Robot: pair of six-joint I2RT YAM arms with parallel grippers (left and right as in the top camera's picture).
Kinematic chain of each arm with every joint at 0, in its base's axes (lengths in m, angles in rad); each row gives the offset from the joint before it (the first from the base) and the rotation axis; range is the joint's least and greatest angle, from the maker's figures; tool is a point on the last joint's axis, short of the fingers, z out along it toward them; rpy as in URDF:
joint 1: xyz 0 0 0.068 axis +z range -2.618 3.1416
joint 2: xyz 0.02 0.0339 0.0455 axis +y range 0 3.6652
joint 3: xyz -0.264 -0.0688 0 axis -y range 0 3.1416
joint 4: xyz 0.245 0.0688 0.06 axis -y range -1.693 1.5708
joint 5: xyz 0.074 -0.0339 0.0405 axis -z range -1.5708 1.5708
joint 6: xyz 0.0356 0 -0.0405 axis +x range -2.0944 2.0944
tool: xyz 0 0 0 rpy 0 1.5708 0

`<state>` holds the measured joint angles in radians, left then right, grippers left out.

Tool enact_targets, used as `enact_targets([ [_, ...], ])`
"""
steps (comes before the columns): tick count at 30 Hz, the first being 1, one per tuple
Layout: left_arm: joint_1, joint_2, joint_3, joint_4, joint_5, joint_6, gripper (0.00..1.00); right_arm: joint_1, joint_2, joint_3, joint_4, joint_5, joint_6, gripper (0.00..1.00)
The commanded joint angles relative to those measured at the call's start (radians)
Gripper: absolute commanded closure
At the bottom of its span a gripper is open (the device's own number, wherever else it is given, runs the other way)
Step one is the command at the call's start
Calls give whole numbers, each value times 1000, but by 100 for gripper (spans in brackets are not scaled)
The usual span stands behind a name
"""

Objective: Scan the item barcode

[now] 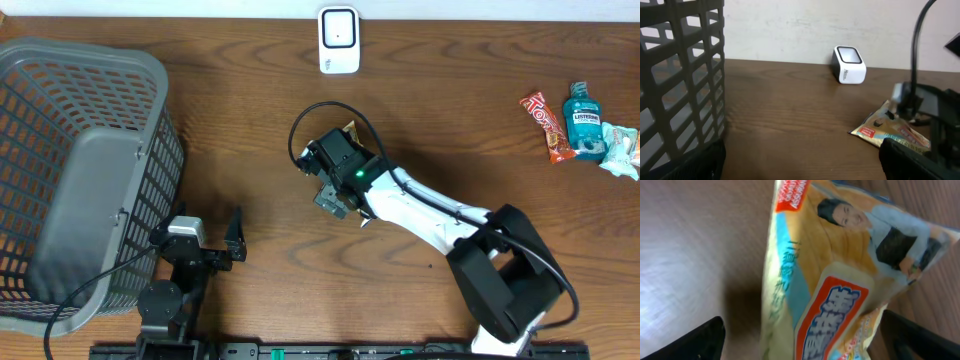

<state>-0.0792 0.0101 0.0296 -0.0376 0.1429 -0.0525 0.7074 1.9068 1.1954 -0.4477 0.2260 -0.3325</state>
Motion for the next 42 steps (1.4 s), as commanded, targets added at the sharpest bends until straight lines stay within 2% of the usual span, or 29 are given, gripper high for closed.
enact_targets([
  [1, 5, -5, -26, -17, 2, -5, 2, 0, 81, 13, 6, 89, 76, 18],
  [3, 5, -5, -26, -17, 2, -5, 2, 0, 109, 13, 3, 121, 113, 35],
  [8, 5, -5, -26, -17, 2, -5, 2, 2, 135, 14, -36, 135, 247, 67],
  [11, 5, -5, -26, -17, 2, -5, 2, -1, 126, 30, -79, 32, 317, 95],
  [12, 5, -5, -26, -17, 2, -5, 2, -8, 118, 47, -103, -26, 334, 99],
  [16, 5, -5, -26, -17, 2, -5, 2, -76, 66, 162, -250, -331, 345, 99],
  [20, 5, -5, -26, -17, 2, -5, 2, -207, 8, 276, -465, -849, 235, 99],
  [22, 5, -5, -26, -17, 2, -5, 2, -261, 2, 285, -531, -1066, 164, 99],
  [27, 5, -5, -26, -17, 2, -5, 2, -375, 4, 278, -712, -1461, 164, 99],
  [31, 5, -5, -26, -17, 2, -5, 2, -422, 4, 278, -817, -1595, 320, 96],
  [32, 5, -5, -26, -17, 2, -5, 2, -429, 4, 278, -838, -1594, 370, 99],
  [42, 5, -5, -26, -17, 2, -5, 2, -447, 4, 278, -1183, -1594, 619, 99],
])
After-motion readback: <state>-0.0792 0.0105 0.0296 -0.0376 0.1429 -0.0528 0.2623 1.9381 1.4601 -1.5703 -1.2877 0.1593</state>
